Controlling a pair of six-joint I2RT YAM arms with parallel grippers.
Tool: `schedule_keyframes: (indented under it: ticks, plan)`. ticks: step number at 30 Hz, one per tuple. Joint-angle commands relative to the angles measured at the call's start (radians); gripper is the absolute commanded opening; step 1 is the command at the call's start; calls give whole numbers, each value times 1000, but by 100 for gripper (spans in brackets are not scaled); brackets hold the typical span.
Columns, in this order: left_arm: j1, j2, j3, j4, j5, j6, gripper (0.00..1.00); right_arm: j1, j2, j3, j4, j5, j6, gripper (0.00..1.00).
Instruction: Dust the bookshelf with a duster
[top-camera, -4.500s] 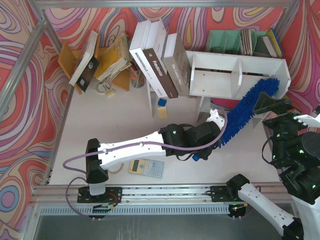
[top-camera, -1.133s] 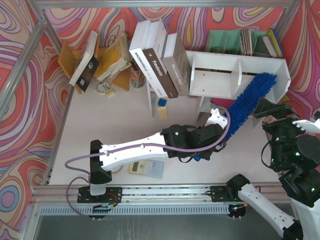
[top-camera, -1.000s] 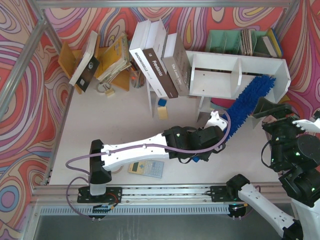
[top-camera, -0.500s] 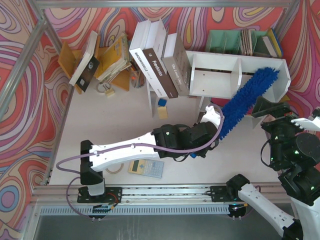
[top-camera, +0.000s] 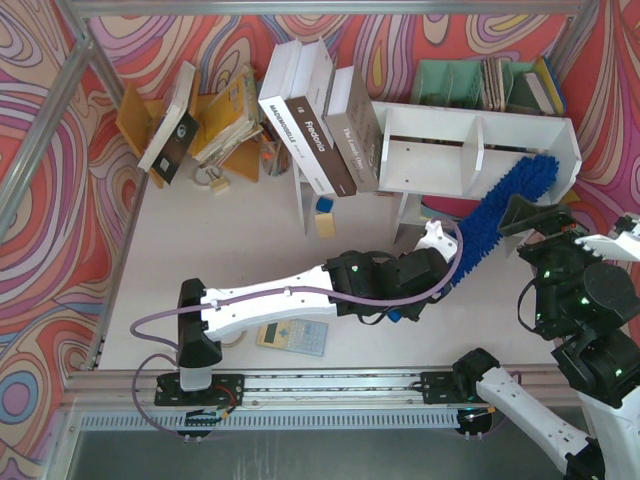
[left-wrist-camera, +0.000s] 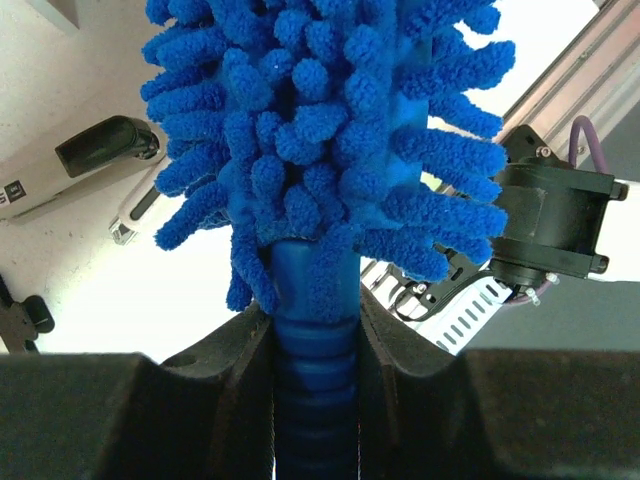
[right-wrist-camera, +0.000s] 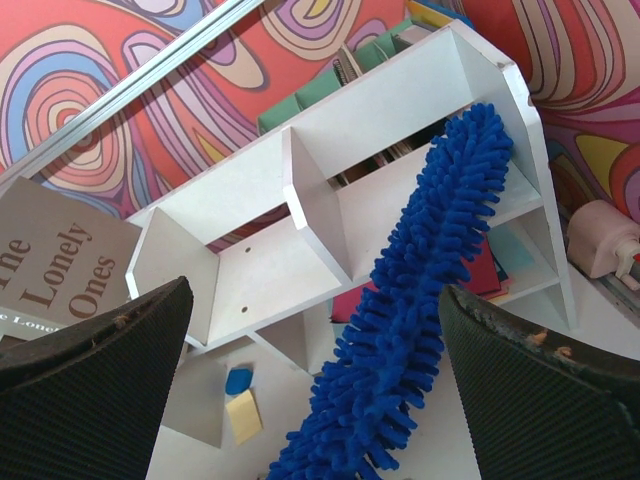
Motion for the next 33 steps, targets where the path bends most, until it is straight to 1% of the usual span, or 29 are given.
schedule_keyframes:
  ticks: [1, 7, 13, 21, 28, 33]
  plan:
    - [3, -49, 26, 42, 1, 27, 0, 3, -15, -9, 6, 24, -23, 98]
    - [3, -119, -13, 91, -46, 40, 0, 3, -21, -15, 11, 25, -20, 98]
    - [3, -93, -10, 78, -39, 39, 0, 3, -24, -9, 4, 26, -18, 98]
    - [3, -53, -33, 61, 26, 11, 0, 3, -32, -10, -5, 31, -15, 98]
    - [3, -62, -61, 32, 34, 16, 0, 3, -31, -14, -5, 29, -9, 98]
    - [2, -49, -34, -20, 45, 23, 0, 2, -29, -18, -6, 27, -1, 98]
